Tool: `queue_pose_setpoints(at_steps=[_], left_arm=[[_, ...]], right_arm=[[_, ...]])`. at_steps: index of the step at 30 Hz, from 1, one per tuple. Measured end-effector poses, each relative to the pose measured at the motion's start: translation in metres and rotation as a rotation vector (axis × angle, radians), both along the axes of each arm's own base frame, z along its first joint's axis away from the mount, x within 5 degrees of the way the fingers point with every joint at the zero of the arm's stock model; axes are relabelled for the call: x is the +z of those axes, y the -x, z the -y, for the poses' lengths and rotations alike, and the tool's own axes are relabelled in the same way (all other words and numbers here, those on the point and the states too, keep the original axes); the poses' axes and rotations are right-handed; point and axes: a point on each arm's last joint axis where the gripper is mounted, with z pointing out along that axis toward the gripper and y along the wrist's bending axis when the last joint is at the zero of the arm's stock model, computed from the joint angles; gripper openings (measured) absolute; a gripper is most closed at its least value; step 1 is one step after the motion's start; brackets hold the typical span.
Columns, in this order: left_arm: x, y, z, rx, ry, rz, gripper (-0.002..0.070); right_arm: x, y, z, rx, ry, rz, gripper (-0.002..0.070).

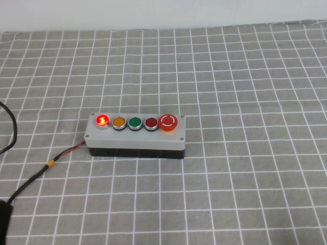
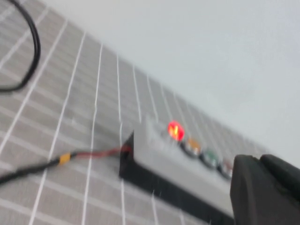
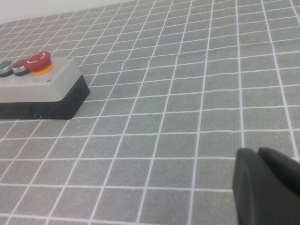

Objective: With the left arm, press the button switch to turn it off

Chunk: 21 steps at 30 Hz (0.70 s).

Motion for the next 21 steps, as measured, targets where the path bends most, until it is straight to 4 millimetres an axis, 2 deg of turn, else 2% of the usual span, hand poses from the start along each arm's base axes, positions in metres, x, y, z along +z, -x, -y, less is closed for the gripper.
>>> queue_pose_setpoints(at_steps=[7, 13, 19, 21], left_arm=[[0.005, 0.000, 0.001, -0.012, 0.089, -0.016, -0.0004], [0.046, -0.008, 0.016, -0.168, -0.067, -0.221, -0.0004], [0.093, -0.044, 0.022, -0.300, -0.387, -0.553, -0.0004], [0.106, -0.064, 0.021, -0.320, -0.476, -0.654, -0.0004]], right_arm=[[0.000, 0.000, 0.000, 0.000, 0.000, 0.000, -0.0018], [0.000, 0.000, 0.000, 0.000, 0.000, 0.000, -0.0018], [0.000, 0.000, 0.000, 0.000, 0.000, 0.000, -0.0018], [0.000, 0.000, 0.000, 0.000, 0.000, 0.000, -0.0018]])
